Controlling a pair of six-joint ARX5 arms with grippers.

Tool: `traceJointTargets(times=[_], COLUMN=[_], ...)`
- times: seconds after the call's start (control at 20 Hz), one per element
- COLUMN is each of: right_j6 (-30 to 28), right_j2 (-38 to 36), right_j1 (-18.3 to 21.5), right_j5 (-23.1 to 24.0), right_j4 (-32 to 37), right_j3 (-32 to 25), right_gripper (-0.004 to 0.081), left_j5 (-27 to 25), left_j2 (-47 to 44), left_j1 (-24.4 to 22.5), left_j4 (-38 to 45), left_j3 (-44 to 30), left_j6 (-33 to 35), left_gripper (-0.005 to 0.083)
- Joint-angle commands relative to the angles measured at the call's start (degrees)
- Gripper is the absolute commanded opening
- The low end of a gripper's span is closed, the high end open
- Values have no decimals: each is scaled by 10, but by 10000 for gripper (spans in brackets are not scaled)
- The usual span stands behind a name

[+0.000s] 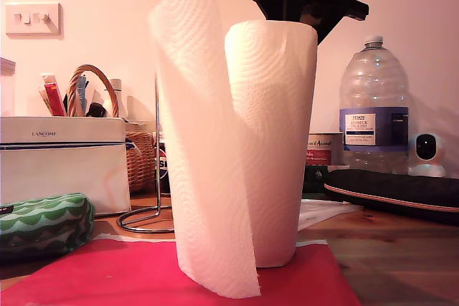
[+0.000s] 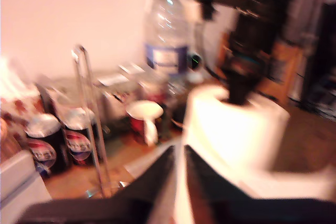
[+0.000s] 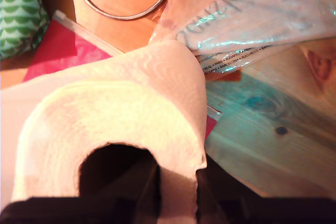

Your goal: Insert the paper towel roll into the metallic stand.

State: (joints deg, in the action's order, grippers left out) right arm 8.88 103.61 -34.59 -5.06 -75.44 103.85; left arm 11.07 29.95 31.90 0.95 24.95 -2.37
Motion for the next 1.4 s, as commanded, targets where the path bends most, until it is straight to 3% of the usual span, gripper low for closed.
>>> traceJointTargets(times=[0.0,0.1,0.2,0.55,0.9,1.35], right_j6=[-8,-16,-19,-35,-44,-32], right_j2=[-4,-4,-4,-8,-37,-110], right_j1=[-3,-3,-3,-3,-3,-3], right_j5=[4,17,23,28,26,27], right_j4=[-6,-8,-8,-23,-29,-30], right_j3=[1,1,1,3,72,127], right_gripper=[-12,-12,-12,-12,-12,-12], left_j5=[-2,-4,-5,-17,-21,-10], left_j2=[44,101,163,334,419,586], left_j1=[2,2,1,-27,-67,-80], left_j4=[42,83,118,260,328,537], left_j3=[-9,-9,-9,-10,-10,-10], left_j6=[7,14,18,43,44,25], left_gripper=[224,363,412,410,407,407])
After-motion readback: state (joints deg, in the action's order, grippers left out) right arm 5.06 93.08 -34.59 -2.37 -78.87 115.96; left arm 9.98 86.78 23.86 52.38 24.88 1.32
